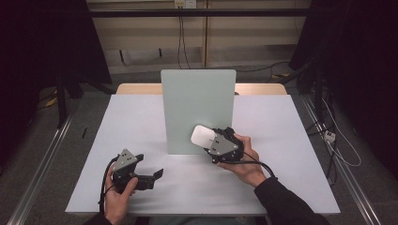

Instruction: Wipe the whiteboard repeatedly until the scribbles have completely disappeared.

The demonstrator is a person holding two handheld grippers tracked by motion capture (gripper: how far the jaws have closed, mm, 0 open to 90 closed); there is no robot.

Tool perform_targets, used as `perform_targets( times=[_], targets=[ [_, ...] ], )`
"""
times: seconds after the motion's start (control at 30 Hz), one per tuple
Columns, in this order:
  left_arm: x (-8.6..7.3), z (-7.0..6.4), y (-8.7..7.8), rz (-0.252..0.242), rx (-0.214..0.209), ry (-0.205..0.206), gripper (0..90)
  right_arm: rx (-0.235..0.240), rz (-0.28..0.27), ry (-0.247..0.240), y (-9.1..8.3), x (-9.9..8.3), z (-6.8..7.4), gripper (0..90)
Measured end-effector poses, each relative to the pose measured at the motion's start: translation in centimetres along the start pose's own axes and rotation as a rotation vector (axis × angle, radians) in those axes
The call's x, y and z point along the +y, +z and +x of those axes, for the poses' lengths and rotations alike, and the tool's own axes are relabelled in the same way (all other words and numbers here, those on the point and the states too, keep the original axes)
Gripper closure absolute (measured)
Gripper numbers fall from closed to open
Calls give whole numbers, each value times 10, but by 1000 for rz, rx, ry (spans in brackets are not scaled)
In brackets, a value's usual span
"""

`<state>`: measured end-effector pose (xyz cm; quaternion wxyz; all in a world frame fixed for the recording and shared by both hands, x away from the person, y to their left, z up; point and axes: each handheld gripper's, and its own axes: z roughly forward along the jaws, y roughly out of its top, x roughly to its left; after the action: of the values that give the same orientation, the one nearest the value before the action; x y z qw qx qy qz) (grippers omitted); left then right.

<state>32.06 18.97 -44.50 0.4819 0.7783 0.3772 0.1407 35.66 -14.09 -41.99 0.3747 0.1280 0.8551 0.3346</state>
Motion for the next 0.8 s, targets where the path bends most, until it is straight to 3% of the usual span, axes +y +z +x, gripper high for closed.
perform_targets(
  times=[0.13,0.57,0.67,0.8],
  targets=[
    [0,0,-1,-1,2,-2,41,5,-4,1,-1,1,-4,311],
    [0,1,-1,-6,3,-8,41,-124,-41,50,-24,11,-47,311],
    [0,0,-1,-5,4,-6,41,-137,-47,47,-23,10,-46,311],
    [0,1,-1,-2,4,-5,41,-119,-37,38,-20,5,-36,312]
  ],
)
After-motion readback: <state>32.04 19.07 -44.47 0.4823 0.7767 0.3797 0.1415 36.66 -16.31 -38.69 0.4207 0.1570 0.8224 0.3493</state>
